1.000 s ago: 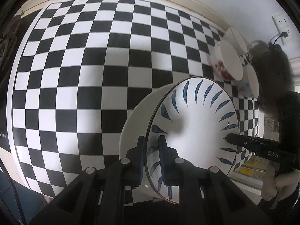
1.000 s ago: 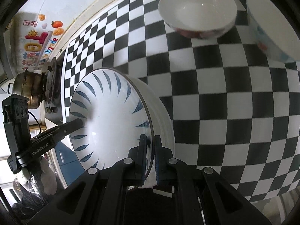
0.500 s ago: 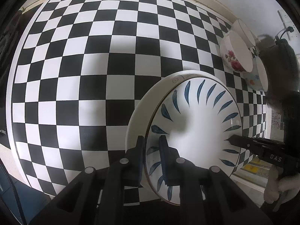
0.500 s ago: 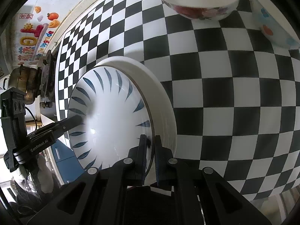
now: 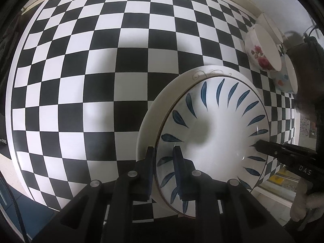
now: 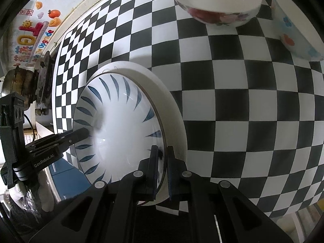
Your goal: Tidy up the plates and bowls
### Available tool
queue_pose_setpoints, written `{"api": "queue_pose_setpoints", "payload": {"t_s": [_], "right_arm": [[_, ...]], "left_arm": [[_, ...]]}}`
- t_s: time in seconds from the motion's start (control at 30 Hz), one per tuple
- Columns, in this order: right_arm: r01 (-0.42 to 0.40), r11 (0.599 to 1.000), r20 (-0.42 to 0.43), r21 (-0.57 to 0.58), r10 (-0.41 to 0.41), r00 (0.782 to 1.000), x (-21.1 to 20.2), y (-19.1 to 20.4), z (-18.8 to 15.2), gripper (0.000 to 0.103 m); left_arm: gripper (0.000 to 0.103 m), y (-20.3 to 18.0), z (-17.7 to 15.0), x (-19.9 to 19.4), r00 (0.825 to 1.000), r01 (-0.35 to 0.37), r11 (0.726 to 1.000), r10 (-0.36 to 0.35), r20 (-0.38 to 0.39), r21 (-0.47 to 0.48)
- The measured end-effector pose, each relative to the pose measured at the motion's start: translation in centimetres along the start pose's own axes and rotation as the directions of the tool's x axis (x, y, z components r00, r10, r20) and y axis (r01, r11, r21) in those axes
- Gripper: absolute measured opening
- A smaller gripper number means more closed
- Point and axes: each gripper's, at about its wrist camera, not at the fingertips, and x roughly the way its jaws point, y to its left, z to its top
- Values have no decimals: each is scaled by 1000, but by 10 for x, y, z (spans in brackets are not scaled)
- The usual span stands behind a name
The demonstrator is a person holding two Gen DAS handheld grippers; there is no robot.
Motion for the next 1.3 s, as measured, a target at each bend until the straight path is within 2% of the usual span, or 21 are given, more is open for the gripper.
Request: {"api": "queue_pose_setpoints", "payload": {"t_s": [0.33,0.57,0.93,1.2,1.3], "right_arm": [[40,999,7,5,-40,999,3,1,1,9],[20,999,8,49,-20,1000,2,-5,1,11],[107,993,21,46,-108,994,-5,6,-1,11],[125,992,52,16,-126,991,-24,20,-6,11],[156,988,67,6,-156,985,-36,30,-14,11]], "left_arm": [[16,-8,0,8,1000,-18,1000,18,-14,7],[16,-8,0,8,1000,-21,1000,21,-21,-9],[16,-11,-6,4,997,-68,997,67,-40,-36],[16,-22,-12,-17,996,-85,996,84,-11,-35],[16,-34,-15,-40,992,-120,993,120,44,-1]]}}
